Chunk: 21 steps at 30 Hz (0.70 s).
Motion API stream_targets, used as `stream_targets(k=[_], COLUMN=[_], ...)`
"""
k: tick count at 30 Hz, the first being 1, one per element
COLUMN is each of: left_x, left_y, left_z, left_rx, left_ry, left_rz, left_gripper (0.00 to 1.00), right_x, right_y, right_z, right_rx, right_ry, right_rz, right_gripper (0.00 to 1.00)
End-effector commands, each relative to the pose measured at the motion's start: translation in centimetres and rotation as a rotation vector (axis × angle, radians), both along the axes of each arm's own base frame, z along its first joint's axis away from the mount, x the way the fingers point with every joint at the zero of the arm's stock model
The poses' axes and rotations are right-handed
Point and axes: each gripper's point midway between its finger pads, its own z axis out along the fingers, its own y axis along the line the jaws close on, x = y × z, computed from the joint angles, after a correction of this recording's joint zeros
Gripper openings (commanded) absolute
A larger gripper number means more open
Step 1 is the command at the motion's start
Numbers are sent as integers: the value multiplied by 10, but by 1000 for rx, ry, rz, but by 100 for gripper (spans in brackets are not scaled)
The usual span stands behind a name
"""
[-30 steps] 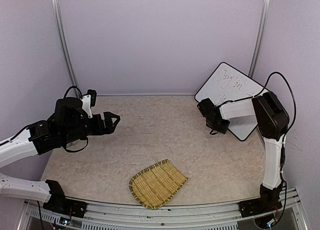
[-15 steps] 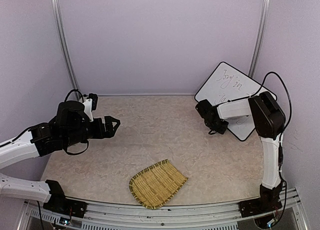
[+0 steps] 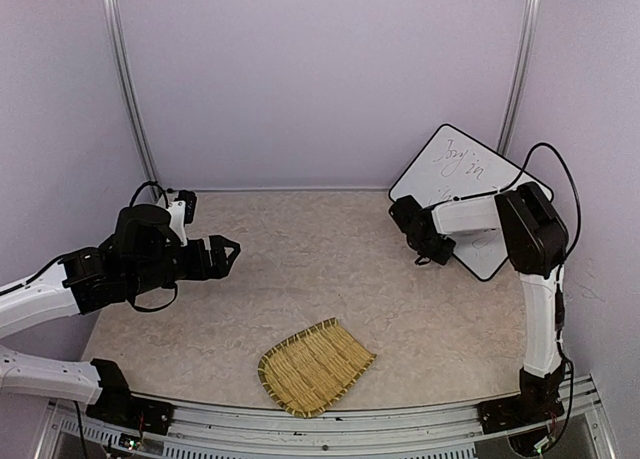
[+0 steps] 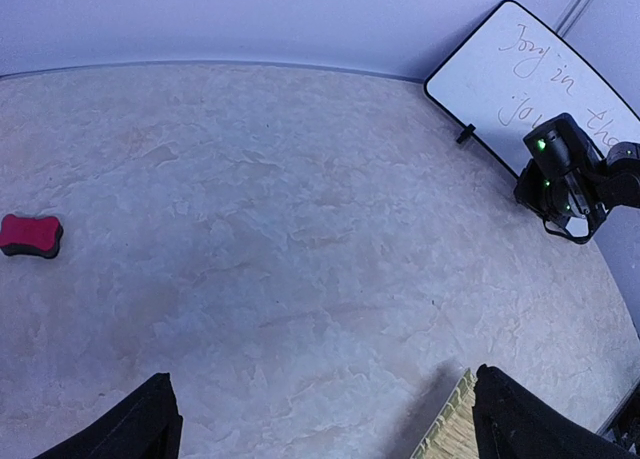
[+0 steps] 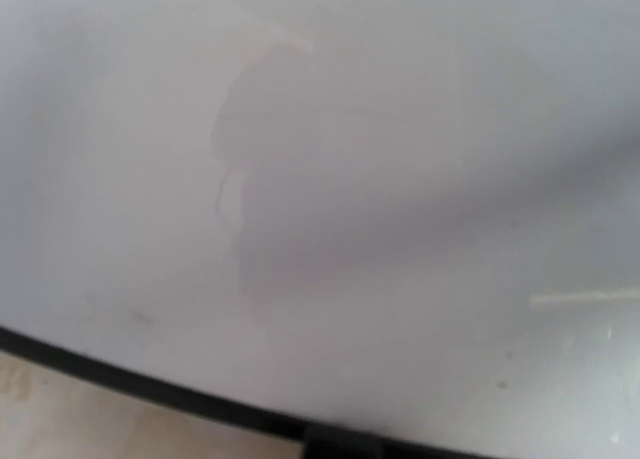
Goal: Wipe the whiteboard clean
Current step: Move the whiteboard to the center of the board.
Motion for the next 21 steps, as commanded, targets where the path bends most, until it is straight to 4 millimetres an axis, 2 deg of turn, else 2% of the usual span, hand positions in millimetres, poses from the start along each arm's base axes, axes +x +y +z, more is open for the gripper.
stream_targets(k=[1, 10, 21], left_x=[-1, -1, -1], left_y=[0, 0, 0], left_z=[4, 3, 3], left_rx=[-1, -2, -5], left_ry=[-24, -22, -20], left_rz=[-4, -3, -1], left_gripper=[99, 99, 99], right_x=[1, -2, -6], right_y=[1, 4, 25], right_z=[-6, -12, -10], right_rx=[-30, -24, -33], right_ry=[13, 32, 26], right_rz=[1, 17, 88], right_gripper=[14, 0, 0])
